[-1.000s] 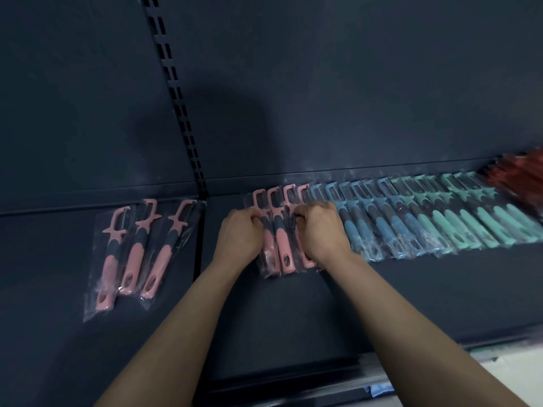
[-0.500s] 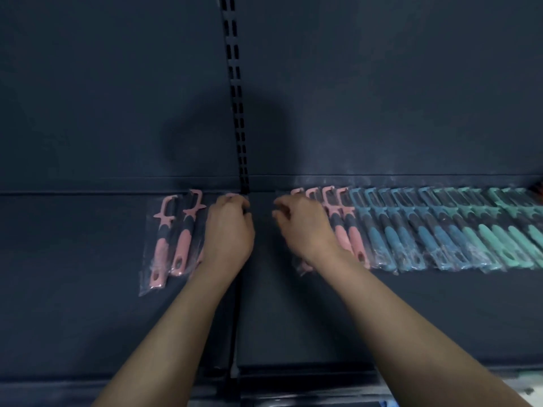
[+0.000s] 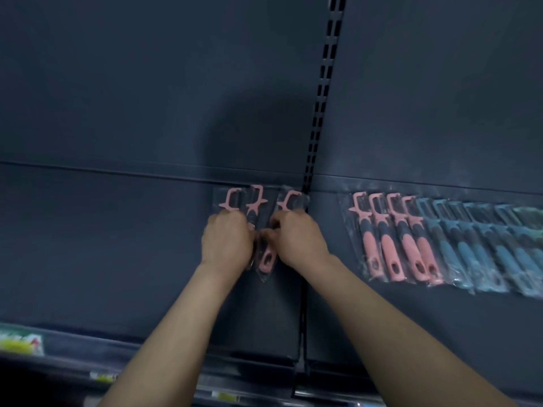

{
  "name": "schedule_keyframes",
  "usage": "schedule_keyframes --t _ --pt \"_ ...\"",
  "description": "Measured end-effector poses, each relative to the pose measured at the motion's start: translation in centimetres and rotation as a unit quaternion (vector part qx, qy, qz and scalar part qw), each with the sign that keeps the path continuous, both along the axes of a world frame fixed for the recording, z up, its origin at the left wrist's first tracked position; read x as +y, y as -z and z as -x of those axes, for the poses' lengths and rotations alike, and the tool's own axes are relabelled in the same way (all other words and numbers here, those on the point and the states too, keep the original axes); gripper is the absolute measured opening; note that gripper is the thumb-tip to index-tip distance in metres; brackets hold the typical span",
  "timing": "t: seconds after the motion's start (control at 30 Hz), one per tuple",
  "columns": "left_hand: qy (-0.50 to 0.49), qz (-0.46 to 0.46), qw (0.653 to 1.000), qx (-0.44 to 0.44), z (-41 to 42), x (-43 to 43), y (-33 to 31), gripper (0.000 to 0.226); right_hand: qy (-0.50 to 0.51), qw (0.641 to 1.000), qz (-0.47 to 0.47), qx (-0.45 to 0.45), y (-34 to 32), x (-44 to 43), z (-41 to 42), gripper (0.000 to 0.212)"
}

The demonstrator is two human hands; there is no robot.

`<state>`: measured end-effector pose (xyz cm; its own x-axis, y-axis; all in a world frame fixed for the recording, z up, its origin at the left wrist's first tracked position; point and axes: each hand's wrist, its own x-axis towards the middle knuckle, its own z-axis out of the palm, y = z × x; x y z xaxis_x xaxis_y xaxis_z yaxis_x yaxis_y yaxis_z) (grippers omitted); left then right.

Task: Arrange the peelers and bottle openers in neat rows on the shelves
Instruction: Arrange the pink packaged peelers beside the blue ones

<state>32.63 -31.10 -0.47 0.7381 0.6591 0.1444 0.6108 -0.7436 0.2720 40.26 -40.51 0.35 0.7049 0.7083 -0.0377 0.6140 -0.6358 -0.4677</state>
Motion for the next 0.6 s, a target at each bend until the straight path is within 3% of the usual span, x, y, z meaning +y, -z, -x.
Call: schedule_keyframes --t 0.3,0.4,0.47,0.6 --pt "-0.01 0.045 0.999 0.025 -0.9 -0.7 -0.5 0.029 0.123 0.992 0.0 0.021 -0.1 -0.6 0.2 0.031" --pt "-0.003 0.052 0.999 0.016 -1.3 -1.1 -0.5 0.016 0.16 0.987 -0.003 0.033 -0.4 -1.1 0.2 0.031" --pt "-0.003 0.06 0.998 -0.004 -1.4 -1.4 -0.7 0.013 0.178 0.984 -0.008 0.021 -0.6 -1.7 0.0 0.029" --pt "0.014 0.119 0.992 -0.044 -1.9 -2.4 -1.0 0.026 0.216 0.976 -0.005 -0.038 -1.3 -3.4 -1.4 0.028"
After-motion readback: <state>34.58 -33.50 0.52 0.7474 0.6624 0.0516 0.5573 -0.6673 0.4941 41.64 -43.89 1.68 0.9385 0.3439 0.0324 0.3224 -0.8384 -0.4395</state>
